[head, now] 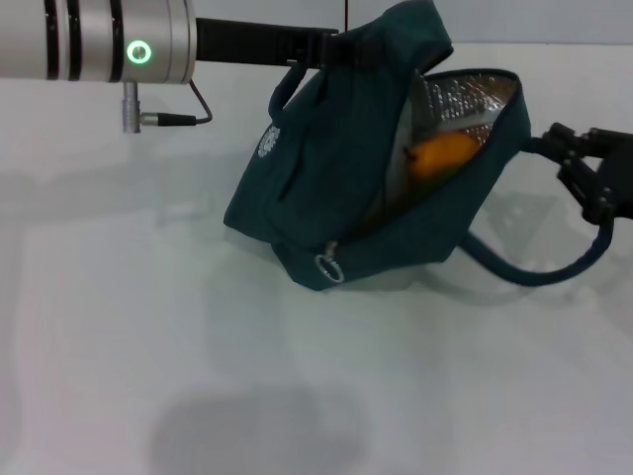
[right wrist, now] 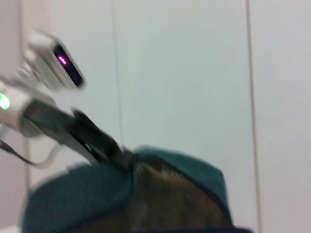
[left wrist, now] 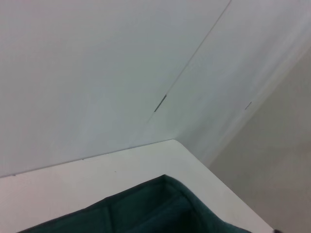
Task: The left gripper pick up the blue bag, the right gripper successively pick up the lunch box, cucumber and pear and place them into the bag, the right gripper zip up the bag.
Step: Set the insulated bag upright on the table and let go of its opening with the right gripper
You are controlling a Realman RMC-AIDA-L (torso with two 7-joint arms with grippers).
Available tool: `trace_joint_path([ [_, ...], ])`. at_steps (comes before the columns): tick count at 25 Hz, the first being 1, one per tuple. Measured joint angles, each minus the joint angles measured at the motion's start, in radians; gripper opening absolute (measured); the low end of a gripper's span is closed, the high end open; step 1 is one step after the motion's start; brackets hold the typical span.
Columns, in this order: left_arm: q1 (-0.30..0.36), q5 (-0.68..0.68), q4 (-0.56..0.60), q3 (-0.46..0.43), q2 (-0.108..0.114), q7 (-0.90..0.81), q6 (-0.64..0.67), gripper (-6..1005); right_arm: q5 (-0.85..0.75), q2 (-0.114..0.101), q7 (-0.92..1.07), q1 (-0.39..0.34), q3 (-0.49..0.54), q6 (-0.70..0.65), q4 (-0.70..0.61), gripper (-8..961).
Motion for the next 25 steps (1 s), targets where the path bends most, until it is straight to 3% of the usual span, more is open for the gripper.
trace_joint_path([
  [1,0.004,-0.002,0.000,0.000,0.000,0.000,0.003,61,0.000,-0.001,0.006,-0.010,0.000,-0.022,-0.013,225],
  [6,0.021,-0.006,0.000,0.000,0.007,-0.023,0.054,61,0.000,-0.025,0.087,-0.040,0.019,-0.161,-0.054,46],
  [13,0.074,-0.045,0.000,0.000,0.012,-0.048,0.165,61,-0.001,-0.077,0.203,-0.034,0.110,-0.376,-0.051,23],
  [18,0.149,-0.089,-0.002,-0.001,0.013,-0.047,0.205,62,-0.002,-0.120,0.273,-0.004,0.133,-0.376,-0.036,20],
  [22,0.190,-0.146,-0.026,-0.002,0.011,-0.023,0.206,62,-0.007,-0.127,0.286,0.017,0.151,-0.317,-0.018,19],
  [25,0.194,-0.190,-0.139,-0.035,0.011,0.066,0.203,62,-0.027,-0.121,0.298,0.035,0.146,-0.249,-0.015,17],
])
